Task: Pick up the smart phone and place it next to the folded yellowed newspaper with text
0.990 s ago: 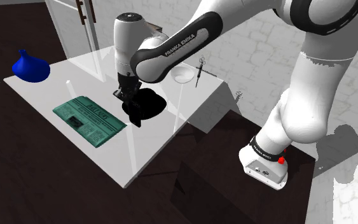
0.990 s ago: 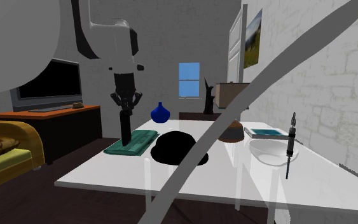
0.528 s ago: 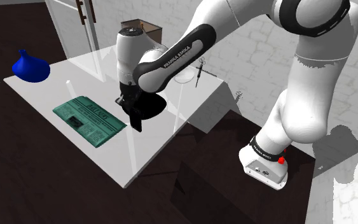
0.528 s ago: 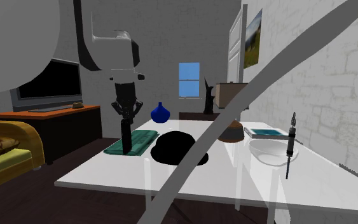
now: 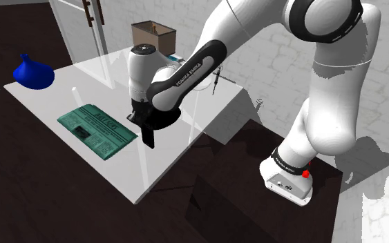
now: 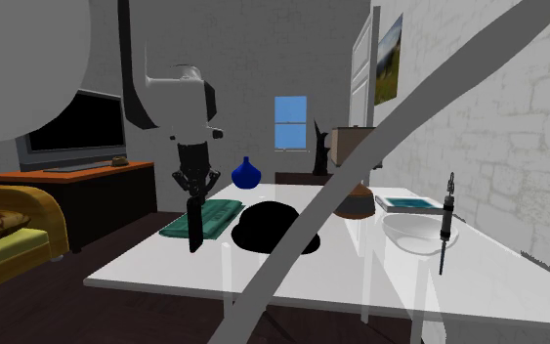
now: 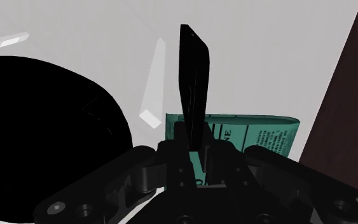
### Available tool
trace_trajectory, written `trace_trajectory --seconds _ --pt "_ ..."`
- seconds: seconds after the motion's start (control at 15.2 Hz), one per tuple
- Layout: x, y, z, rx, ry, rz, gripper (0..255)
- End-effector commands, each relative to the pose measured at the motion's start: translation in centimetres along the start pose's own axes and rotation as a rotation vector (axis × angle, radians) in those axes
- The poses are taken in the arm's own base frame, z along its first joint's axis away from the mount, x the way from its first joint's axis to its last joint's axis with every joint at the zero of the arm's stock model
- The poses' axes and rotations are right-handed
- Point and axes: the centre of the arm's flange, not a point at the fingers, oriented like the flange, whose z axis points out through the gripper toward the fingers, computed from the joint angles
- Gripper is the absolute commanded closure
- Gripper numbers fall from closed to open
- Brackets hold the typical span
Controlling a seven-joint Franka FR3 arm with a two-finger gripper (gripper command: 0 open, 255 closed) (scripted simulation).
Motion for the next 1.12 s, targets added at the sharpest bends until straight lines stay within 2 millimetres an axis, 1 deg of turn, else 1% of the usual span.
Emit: trace_trajectory --seconds 0.0,0.46,0.53,0.86,1.06 --pt "0.0 -0.1 0.5 0.0 0.0 0.0 255" --pt "0.0 -0.1 0.5 0.0 0.0 0.0 255" --pt "0.0 -0.1 0.5 0.0 0.0 0.0 0" --pt "0.0 -0.1 0.5 0.0 0.0 0.0 0" --pt "0.0 -0.1 -3.4 0.0 0.0 0.0 0"
